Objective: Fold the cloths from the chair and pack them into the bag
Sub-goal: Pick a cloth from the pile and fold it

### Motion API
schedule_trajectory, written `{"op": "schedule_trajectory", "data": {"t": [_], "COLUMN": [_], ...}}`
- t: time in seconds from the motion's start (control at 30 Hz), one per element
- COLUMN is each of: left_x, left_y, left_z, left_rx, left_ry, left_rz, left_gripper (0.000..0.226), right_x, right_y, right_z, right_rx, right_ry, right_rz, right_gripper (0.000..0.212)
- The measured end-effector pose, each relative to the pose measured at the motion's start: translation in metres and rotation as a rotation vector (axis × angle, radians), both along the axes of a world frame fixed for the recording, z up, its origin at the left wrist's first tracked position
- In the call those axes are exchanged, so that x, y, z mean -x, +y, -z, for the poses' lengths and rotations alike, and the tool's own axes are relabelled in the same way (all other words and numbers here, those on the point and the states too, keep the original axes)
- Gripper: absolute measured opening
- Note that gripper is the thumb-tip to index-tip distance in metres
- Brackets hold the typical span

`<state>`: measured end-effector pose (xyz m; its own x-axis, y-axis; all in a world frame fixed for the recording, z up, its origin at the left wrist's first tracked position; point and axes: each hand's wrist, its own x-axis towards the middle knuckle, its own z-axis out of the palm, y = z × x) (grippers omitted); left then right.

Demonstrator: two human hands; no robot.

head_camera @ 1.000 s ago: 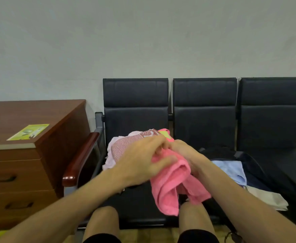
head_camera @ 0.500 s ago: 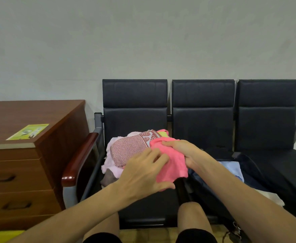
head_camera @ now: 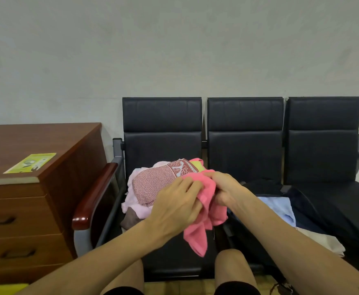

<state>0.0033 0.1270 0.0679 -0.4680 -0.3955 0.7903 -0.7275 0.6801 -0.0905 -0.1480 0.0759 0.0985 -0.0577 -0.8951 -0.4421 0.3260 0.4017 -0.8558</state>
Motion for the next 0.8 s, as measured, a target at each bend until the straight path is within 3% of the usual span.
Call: {"op": "schedule_trajectory", "data": {"t": [0.1, 0.2, 0.27, 0.33, 0.4, 0.47, 0.57, 0.8], "left_x": [0.001, 0.001, -0.002, -0.004, -0.004, -0.003, -0.003, -0.018], "left_y": [-0.003, -0.011, -0.023, -0.033, -0.038, -0.04, -0.039, -0.028], "left_z": [-0.016, -0.061, -0.095, -0.123, -0.143, -0.157, -0.17, -0.174], "left_rx": [-0.239, -0.51, -0.543, -0.539, -0.558, -0.608, -0.745, -1.124], "left_ry": [0.161, 0.534, 0.667, 0.712, 0.727, 0.744, 0.801, 0.992], "left_rz": [0.036, 0.029, 0.015, 0.031, 0.041, 0.068, 0.117, 0.295], "left_gripper": [0.017, 0.011, 0.012, 0.014, 0.02, 0.023, 0.023, 0.026], "right_x": [0.004, 0.01, 0.014, 0.013, 0.009, 0.001, -0.005, 0.0], "right_y": [-0.003, 0.005, 0.012, 0.024, 0.036, 0.043, 0.045, 0.047], "right_z": [0.002, -0.016, -0.04, -0.066, -0.084, -0.091, -0.095, -0.115], "right_rx": [0.003, 0.047, 0.17, 0.338, 0.504, 0.626, 0.754, 0.999], "right_ry": [-0.022, 0.079, 0.195, 0.257, 0.389, 0.503, 0.536, 0.963], "right_rz": [-0.074, -0.397, -0.533, -0.578, -0.58, -0.501, -0.344, -0.035], "right_gripper": [0.03, 0.051, 0.076, 0.085, 0.069, 0.04, 0.008, 0.024]}}
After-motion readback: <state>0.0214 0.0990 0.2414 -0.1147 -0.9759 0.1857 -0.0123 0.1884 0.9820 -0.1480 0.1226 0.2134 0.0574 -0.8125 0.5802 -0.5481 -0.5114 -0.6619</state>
